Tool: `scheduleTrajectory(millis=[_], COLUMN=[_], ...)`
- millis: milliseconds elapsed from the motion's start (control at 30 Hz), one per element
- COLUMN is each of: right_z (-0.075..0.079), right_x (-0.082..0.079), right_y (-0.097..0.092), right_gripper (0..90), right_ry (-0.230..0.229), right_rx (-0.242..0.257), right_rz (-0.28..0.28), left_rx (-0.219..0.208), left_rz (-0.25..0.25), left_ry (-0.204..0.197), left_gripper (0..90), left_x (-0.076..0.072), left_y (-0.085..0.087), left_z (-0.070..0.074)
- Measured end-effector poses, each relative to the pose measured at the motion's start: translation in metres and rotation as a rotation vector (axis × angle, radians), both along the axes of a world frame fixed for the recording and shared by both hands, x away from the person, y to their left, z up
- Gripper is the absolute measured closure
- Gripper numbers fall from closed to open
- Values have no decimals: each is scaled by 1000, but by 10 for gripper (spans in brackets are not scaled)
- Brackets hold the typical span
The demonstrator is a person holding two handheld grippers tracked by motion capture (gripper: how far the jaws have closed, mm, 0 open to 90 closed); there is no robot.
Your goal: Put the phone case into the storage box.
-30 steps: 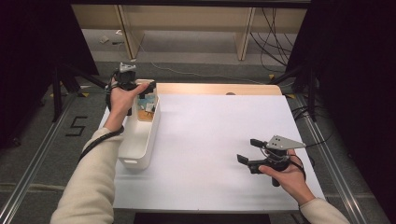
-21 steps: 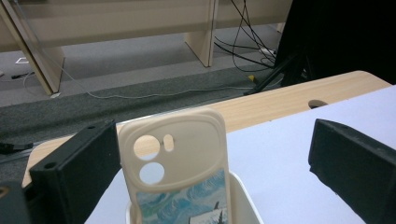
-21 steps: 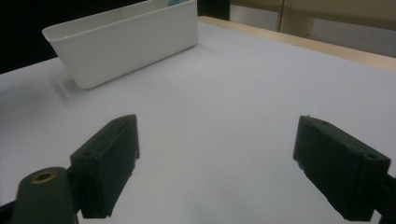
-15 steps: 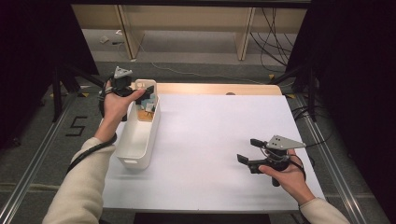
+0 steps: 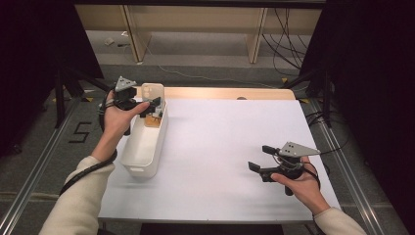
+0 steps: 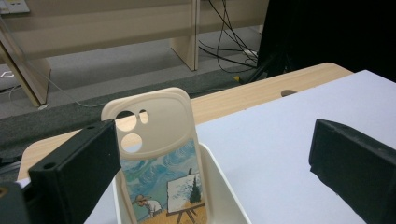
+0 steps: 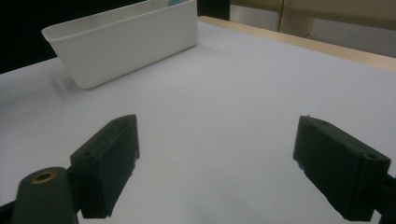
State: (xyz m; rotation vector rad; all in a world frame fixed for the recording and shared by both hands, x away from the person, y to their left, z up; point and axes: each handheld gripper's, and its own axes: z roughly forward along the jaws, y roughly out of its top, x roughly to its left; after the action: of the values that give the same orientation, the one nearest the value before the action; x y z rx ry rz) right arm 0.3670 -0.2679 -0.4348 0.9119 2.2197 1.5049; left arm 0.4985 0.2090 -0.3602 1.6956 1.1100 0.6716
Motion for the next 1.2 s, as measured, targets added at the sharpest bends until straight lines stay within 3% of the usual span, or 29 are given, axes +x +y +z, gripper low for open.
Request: scheduleTrajectory(millis=[767,1200], right_z=[1,1], right_x=[0,0], right_y=[0,0], right_gripper=[155,154], right_ry=[-3,-1], right_rx=[1,-2], right_rz=[0,-2], left_rx=[-29,-26], left_rz=[-77,-101], left_ry=[-15,-15], left_gripper=[13,13], left_x=[-39,-53], left_y=[-7,-10], left_z=[-5,-12])
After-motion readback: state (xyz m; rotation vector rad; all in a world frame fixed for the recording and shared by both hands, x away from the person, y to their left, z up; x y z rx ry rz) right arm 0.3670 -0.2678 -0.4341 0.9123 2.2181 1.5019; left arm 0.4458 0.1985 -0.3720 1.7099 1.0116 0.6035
